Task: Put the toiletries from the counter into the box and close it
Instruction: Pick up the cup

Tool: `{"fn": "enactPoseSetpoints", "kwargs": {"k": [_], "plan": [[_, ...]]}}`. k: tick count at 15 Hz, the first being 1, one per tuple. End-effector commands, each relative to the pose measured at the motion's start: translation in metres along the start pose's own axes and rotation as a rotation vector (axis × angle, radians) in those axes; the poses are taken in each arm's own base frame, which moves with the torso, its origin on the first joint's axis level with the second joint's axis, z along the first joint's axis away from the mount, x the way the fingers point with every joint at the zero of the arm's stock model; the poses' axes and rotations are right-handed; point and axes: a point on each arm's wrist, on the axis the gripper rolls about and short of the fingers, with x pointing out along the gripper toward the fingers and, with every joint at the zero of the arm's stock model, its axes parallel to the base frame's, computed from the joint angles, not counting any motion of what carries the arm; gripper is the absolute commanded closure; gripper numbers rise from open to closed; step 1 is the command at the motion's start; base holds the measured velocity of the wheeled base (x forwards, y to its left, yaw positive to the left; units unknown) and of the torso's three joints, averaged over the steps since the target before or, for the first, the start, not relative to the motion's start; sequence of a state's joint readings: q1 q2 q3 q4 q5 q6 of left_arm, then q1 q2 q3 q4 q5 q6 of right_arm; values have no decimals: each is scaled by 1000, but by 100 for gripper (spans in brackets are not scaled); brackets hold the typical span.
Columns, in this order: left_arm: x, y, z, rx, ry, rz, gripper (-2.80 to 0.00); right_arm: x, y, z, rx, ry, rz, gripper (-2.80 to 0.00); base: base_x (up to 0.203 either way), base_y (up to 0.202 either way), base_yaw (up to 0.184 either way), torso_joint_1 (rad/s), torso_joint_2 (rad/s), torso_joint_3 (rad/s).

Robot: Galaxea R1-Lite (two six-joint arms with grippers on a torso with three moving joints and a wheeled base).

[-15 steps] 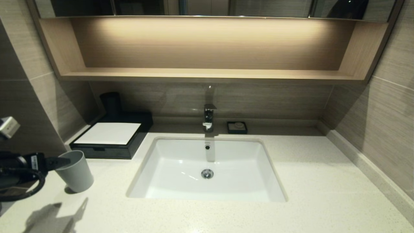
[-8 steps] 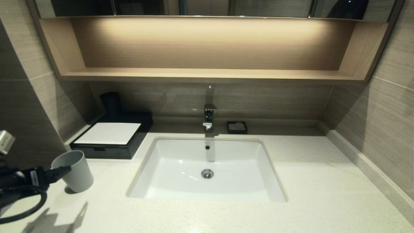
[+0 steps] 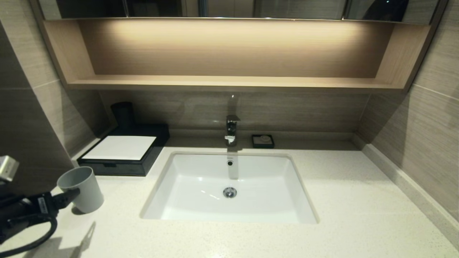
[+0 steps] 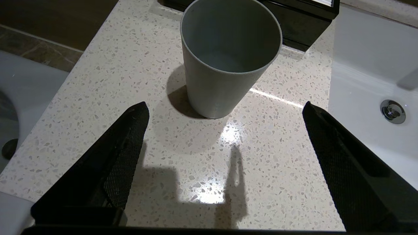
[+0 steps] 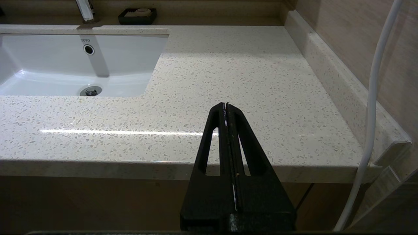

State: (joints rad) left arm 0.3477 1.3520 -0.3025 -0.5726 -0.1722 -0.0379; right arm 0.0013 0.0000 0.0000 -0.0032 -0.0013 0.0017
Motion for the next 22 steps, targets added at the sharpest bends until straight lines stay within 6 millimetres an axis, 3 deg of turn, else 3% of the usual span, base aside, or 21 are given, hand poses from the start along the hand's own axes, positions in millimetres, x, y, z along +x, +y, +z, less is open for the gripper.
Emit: {"fn": "enactPoseSetpoints", "kwargs": {"k": [1, 22], "plan": [[7, 2, -9, -9, 40, 2, -280, 0, 0, 0, 0, 0, 0, 0, 0, 0, 0, 0, 0, 0], [56, 12, -47, 27, -49, -26, -280, 0, 0, 0, 0, 0, 0, 0, 0, 0, 0, 0, 0, 0]]}}
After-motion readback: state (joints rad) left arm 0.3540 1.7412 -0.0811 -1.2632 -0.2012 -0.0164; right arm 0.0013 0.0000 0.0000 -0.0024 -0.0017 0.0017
